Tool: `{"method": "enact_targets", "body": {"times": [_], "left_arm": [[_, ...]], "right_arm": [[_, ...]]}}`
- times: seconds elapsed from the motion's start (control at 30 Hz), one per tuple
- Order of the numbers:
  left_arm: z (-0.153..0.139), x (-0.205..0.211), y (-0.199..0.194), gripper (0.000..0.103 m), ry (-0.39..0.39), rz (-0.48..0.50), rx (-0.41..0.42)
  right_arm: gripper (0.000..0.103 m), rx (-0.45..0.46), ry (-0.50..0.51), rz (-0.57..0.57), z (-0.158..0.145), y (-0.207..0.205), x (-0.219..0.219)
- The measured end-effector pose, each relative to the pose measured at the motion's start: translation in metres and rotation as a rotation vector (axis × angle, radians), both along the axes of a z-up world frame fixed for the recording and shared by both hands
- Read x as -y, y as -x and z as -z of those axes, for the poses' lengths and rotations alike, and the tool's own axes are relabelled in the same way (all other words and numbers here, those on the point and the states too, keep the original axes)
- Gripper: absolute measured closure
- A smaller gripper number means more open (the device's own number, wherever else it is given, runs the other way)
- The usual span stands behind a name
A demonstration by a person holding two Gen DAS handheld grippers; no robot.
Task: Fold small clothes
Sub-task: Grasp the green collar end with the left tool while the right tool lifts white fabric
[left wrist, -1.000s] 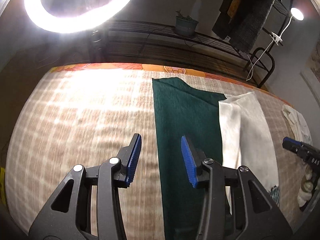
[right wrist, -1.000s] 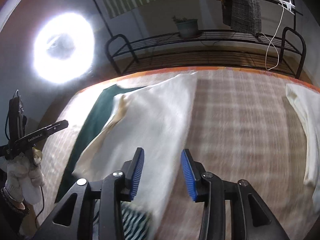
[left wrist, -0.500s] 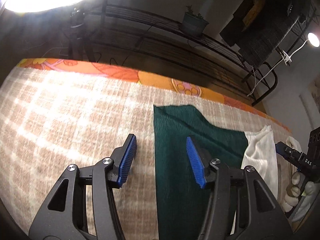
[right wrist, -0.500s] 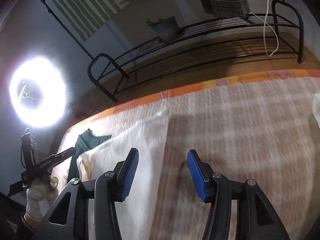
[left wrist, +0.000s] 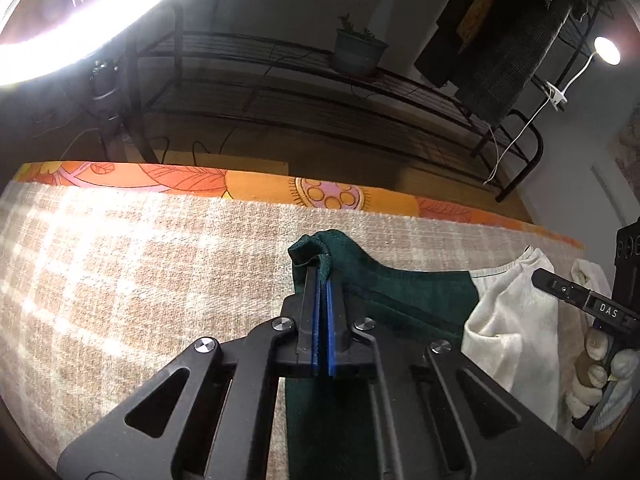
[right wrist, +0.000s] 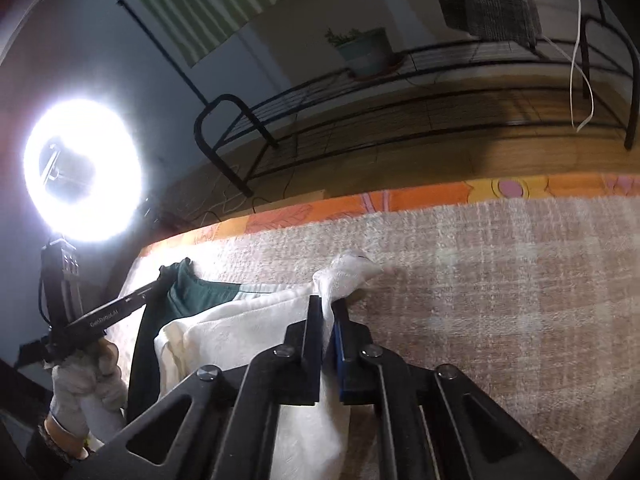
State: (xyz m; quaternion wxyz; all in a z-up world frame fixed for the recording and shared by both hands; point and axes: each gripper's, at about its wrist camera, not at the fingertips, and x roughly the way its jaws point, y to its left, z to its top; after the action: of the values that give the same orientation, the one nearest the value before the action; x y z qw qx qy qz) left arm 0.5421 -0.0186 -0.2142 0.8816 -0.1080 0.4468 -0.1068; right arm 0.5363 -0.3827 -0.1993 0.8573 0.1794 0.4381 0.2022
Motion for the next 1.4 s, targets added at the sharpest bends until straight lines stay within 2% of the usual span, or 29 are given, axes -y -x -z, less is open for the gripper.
{"method": "enact_targets", "body": {"times": [0.1,0.33,0.53,0.73,0.9,1.1,1.23,1.4], "left_arm": [[-0.012,-0.005,0.012,0.103,0.030,-0.009,0.014],[-0.054,-0.011,0.059,0.103,0.010,0.009,0.079],[-0.086,-0.010,0.112,0.103,-0.035,0.029,0.133],[-0.098,-0.009,0.168,0.103,-0.055,0.045,0.146],[-0.096,-0.010,0.221,0.103,-0.072,0.054,0.163],[-0.071,-0.020,0.279,0.103,-0.067,0.045,0.132],[-0.052,-0.018,0.316,0.103,-0.107,0.056,0.130],[-0.037,-0.012,0.343,0.103,-0.165,0.095,0.140]], "right_arm": [[0.103,0.032,-0.002,0.001,-0.014,0.008,0.001],[0.103,0.100,0.006,-0.005,-0.057,0.041,0.005],[0.103,0.137,0.031,-0.029,-0.088,0.083,0.001],[0.103,0.166,0.098,-0.078,-0.109,0.142,-0.008],[0.103,0.171,0.140,-0.109,-0.112,0.188,-0.012],[0.103,0.173,0.215,-0.152,-0.094,0.247,-0.024],[0.103,0.170,0.271,-0.169,-0.073,0.284,-0.032],[0.103,0.180,0.337,-0.185,-0.055,0.318,-0.040]]}}
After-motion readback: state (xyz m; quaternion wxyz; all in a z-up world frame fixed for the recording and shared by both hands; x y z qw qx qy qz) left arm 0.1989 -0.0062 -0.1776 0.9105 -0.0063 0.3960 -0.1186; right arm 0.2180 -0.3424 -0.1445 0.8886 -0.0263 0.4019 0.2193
